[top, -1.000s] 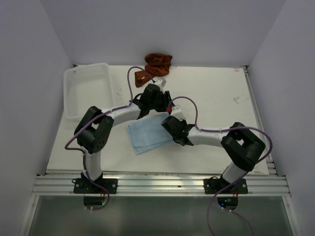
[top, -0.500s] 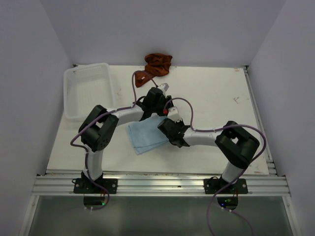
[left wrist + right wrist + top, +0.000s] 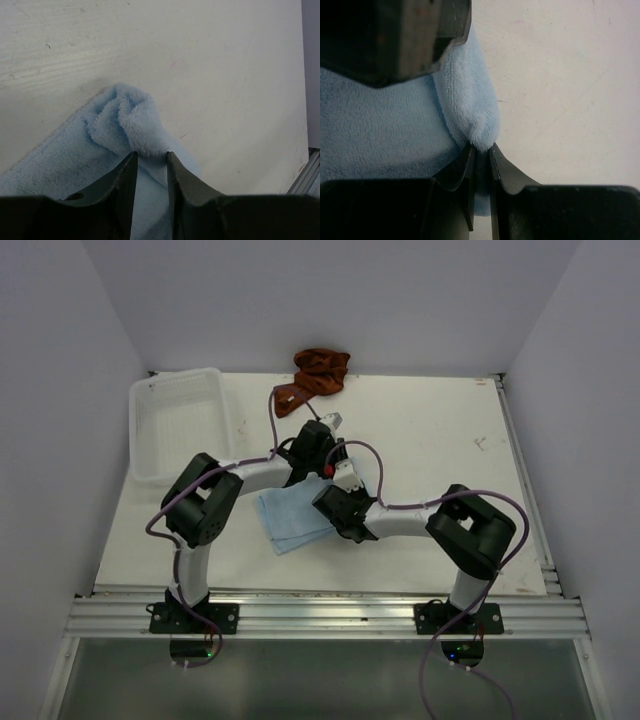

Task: Roll the towels
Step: Roll the towel

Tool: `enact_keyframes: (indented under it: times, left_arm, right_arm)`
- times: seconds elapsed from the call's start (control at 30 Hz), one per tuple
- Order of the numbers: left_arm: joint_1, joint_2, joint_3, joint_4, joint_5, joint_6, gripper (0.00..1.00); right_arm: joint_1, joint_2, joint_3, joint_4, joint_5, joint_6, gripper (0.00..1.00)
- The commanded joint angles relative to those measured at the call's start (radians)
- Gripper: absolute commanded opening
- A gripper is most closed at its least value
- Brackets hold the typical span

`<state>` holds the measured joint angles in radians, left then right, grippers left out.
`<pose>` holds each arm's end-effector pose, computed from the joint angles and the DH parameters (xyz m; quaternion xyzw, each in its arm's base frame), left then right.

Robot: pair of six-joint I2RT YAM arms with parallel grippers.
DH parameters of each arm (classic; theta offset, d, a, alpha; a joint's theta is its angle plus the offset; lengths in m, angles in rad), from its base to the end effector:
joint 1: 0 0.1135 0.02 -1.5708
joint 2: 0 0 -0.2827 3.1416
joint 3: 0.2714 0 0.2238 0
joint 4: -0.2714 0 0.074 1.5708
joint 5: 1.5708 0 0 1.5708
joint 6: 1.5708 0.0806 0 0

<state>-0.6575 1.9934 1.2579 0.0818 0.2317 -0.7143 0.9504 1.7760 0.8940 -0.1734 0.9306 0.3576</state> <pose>0.3505 -0.2940 0.1784 0.0259 0.8918 -0.3587 0.2746 0.2393 0.2237 0.1557 -0.1430 0.8599 -0.2058 0.4447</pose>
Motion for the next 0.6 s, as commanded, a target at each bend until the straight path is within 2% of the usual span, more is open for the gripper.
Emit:
enact_keyframes:
  times: [0.0, 0.1, 0.17, 0.2, 0.3, 0.57]
  left_arm:
    - [-0.005, 0.004, -0.025, 0.024, -0.009, 0.01, 0.31]
    - [-0.008, 0.005, -0.038, 0.024, -0.017, 0.012, 0.25]
    - [-0.008, 0.01, -0.048, 0.026, -0.02, 0.01, 0.17]
    - [-0.008, 0.01, -0.052, 0.027, -0.023, 0.01, 0.1]
    - [-0.011, -0.004, -0.081, 0.039, -0.043, 0.009, 0.0]
    - [-0.01, -0.036, -0.146, 0.067, -0.08, 0.009, 0.0]
  right_arm:
    - [0.014, 0.011, 0.029, 0.006, 0.031, 0.014, 0.0]
    - [0.019, 0.017, 0.033, 0.006, 0.037, 0.011, 0.0]
    - [0.024, 0.025, 0.039, 0.003, 0.037, 0.009, 0.0]
    - [0.025, 0.026, 0.042, -0.001, 0.037, 0.009, 0.0]
    - [0.025, 0.031, 0.048, -0.014, 0.054, 0.02, 0.0]
    - [0.03, 0.056, 0.077, -0.057, 0.077, 0.044, 0.0]
